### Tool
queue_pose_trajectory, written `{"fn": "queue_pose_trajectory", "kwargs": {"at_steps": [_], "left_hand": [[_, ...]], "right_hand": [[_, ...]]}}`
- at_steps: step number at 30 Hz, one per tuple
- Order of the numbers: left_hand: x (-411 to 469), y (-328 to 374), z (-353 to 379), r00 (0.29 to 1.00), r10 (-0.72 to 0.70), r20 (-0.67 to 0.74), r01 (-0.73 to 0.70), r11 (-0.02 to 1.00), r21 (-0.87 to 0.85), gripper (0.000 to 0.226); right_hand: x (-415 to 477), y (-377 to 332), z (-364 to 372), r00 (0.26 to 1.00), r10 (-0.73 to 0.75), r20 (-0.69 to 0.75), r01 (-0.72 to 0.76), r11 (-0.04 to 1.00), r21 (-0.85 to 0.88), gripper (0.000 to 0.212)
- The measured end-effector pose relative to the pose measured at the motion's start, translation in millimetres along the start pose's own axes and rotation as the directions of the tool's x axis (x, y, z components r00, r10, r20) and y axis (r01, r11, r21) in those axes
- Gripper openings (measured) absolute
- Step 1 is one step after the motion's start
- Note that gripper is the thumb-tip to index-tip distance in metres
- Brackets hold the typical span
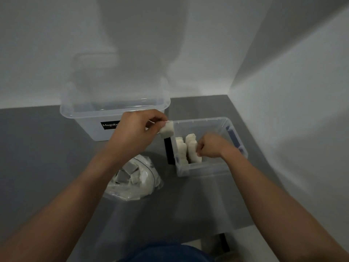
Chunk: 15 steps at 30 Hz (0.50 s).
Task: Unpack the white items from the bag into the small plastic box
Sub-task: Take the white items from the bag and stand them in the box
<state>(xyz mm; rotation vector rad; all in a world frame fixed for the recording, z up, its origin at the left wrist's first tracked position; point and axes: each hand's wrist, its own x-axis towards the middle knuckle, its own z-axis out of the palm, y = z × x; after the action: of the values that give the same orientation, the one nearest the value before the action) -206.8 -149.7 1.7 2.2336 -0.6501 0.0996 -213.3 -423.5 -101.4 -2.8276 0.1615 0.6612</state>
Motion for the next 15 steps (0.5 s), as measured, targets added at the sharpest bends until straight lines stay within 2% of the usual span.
{"fn": "queue_pose_trajectory", "kwargs": {"at_steps": [11,13,15], "left_hand": [[2,-3,28,0.994,-0.049,0.100,0.043,0.997,0.057,0.014],[4,-4,35,0.994,-0.028,0.103,0.022,0.998,0.059,0.013],[6,-3,41,0.995,0.003,0.098,-0.007,0.999,0.049,0.013]], "right_hand": [[16,9,8,1.000,0.006,-0.016,-0.006,1.000,-0.018,0.020],[-1,8,-8,0.997,-0.014,-0.075,0.016,0.999,0.027,0.024],[-25,6,-28,0.975,-0.040,-0.220,0.077,0.984,0.163,0.022]]}}
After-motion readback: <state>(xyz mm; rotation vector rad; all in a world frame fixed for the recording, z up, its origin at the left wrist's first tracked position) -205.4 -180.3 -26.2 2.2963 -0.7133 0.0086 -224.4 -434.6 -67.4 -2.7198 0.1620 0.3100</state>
